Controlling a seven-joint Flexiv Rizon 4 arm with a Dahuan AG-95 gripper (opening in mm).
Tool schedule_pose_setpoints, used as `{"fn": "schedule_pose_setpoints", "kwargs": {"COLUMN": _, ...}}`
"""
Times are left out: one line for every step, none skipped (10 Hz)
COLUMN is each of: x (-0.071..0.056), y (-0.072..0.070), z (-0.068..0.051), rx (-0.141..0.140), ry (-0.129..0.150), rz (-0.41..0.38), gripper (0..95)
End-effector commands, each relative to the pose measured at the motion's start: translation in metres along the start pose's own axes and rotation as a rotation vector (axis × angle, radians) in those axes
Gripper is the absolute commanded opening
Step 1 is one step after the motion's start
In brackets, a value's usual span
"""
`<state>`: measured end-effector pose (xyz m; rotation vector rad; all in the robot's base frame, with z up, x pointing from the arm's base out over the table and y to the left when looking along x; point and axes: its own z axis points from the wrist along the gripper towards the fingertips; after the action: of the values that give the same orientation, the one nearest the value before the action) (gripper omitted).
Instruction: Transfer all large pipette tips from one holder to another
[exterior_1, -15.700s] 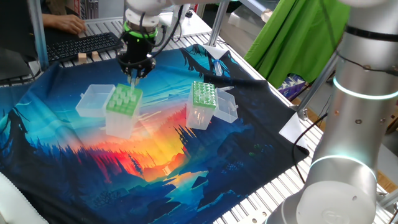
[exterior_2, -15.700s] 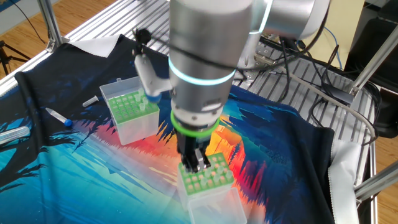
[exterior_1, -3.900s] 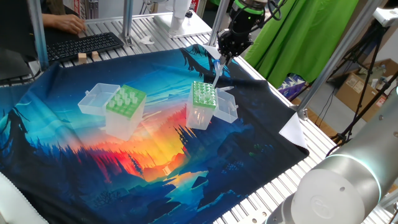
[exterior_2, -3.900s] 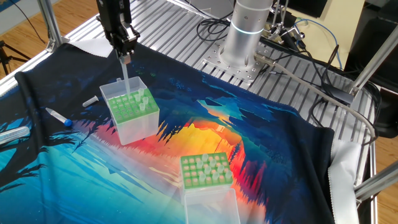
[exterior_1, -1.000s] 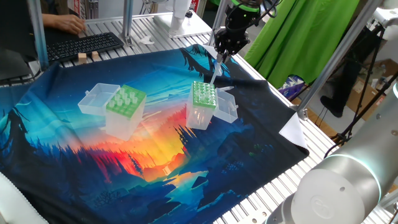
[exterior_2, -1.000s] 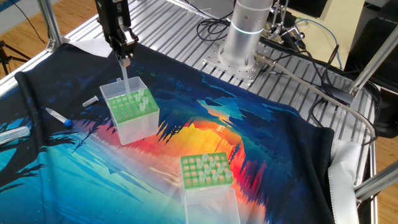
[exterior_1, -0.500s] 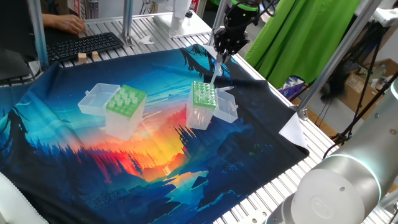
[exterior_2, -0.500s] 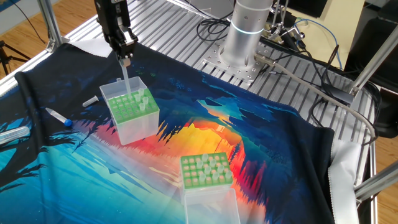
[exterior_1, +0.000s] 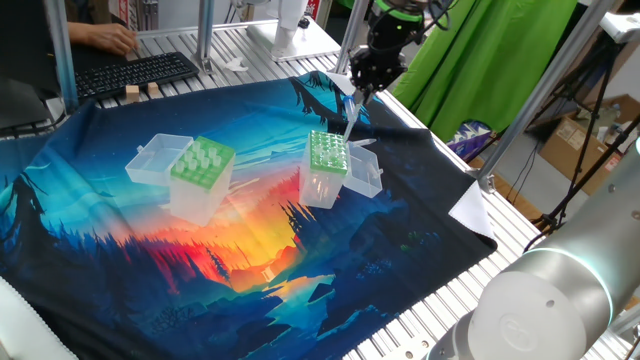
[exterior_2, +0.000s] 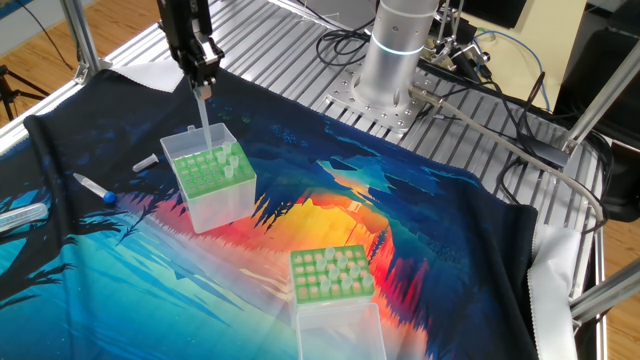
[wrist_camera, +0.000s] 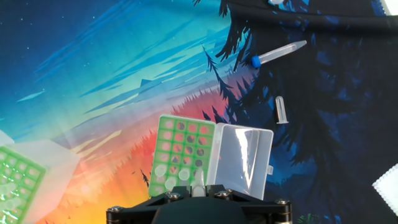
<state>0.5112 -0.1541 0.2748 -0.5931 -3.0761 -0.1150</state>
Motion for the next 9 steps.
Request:
{"fn": "schedule_pose_setpoints", "kwargs": {"x": -0.0005, "y": -0.0020, "z": 0.0007, "rx": -0.008, "ry": 0.003, "rz": 0.000, "gripper": 0.0}}
{"fn": "schedule_pose_setpoints", "kwargs": {"x": -0.0005, "y": -0.0020, "z": 0.0007, "rx": -0.017, "ry": 0.006, "rz": 0.011, "gripper": 0.0}}
{"fn": "schedule_pose_setpoints", "kwargs": {"x": -0.0006, "y": -0.0020, "z": 0.0008, "rx": -0.019, "ry": 0.006, "rz": 0.013, "gripper": 0.0}}
{"fn": "schedule_pose_setpoints", "kwargs": {"x": -0.0006, "y": -0.0019, "z": 0.0012, "rx": -0.020, "ry": 0.006, "rz": 0.015, "gripper": 0.0}}
{"fn": "schedule_pose_setpoints", "kwargs": {"x": -0.0008, "y": -0.0015, "z": 0.0023, "rx": -0.019, "ry": 0.007, "rz": 0.012, "gripper": 0.0}}
{"fn": "schedule_pose_setpoints", "kwargs": {"x": -0.0010, "y": -0.0013, "z": 0.0028, "rx": -0.018, "ry": 0.006, "rz": 0.012, "gripper": 0.0}}
{"fn": "schedule_pose_setpoints", "kwargs": {"x": -0.0025, "y": -0.0006, "z": 0.0020, "rx": -0.018, "ry": 0.007, "rz": 0.014, "gripper": 0.0}}
{"fn": "schedule_pose_setpoints", "kwargs": {"x": -0.0032, "y": -0.0002, "z": 0.0016, "rx": -0.018, "ry": 0.007, "rz": 0.014, "gripper": 0.0}}
{"fn": "schedule_pose_setpoints", "kwargs": {"x": -0.0044, "y": 0.0004, "z": 0.0010, "rx": -0.017, "ry": 0.009, "rz": 0.015, "gripper": 0.0}}
